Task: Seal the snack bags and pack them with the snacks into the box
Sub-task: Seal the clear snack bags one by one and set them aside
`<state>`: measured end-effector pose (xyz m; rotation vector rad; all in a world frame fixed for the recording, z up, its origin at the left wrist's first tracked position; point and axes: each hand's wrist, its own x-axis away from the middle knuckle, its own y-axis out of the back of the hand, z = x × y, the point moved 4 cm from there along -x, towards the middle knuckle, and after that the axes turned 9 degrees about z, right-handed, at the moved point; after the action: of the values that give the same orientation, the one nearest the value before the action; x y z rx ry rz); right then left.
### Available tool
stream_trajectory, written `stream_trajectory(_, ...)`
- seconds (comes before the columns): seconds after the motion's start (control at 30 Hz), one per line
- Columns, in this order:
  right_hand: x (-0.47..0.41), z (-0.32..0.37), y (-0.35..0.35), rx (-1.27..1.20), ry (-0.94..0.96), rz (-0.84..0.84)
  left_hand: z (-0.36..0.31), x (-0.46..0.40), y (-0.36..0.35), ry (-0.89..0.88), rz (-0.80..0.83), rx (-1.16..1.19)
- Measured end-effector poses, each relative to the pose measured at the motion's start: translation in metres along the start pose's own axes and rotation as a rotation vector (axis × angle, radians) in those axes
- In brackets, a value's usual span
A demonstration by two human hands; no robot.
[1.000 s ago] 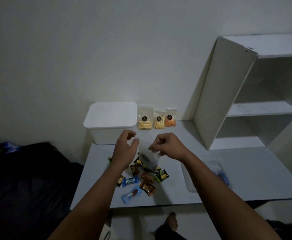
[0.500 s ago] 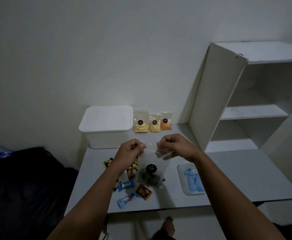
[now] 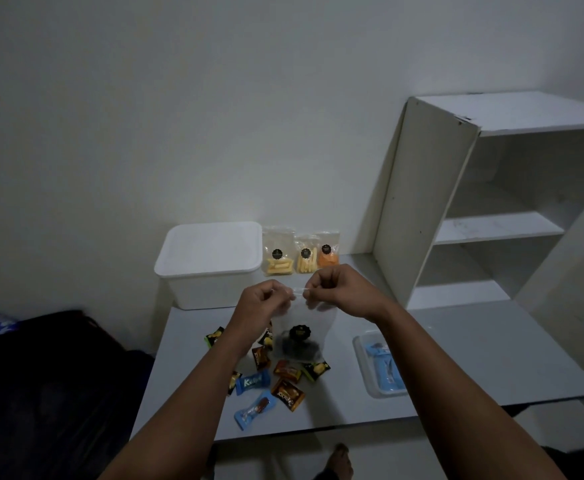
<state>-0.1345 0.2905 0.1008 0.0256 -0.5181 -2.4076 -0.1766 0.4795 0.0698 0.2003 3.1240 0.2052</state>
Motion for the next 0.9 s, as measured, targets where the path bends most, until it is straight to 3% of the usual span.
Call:
stream_trajectory(0.23, -0.002, 0.008, 0.001, -0.01, 0.025, -0.018, -0.012, -0.003, 0.002, -0.063, -0.073, -0.083)
stream_trajectory(0.4, -0.006, 0.009, 0.003, -0.049, 0.032, -0.074, -0.013, -0.004, 0.006, -0.067, -0.121, 0.013)
stream_trajectory(0.63, -0.01, 0.013, 0.003, -0.135, 0.043, -0.024, -0.018, -0.008, 0.005, -0.068, -0.023, 0.078)
stream_trajectory(0.8, -0.013, 0.012, 0.001, -0.189, 0.048, -0.086, -0.022, -0.013, 0.007, -0.104, -0.119, -0.051)
stream_trajectory(0.9, -0.013, 0.008, 0.003, -0.322, 0.06, -0.142, -0.021, -0.013, 0.01, -0.107, -0.191, 0.016)
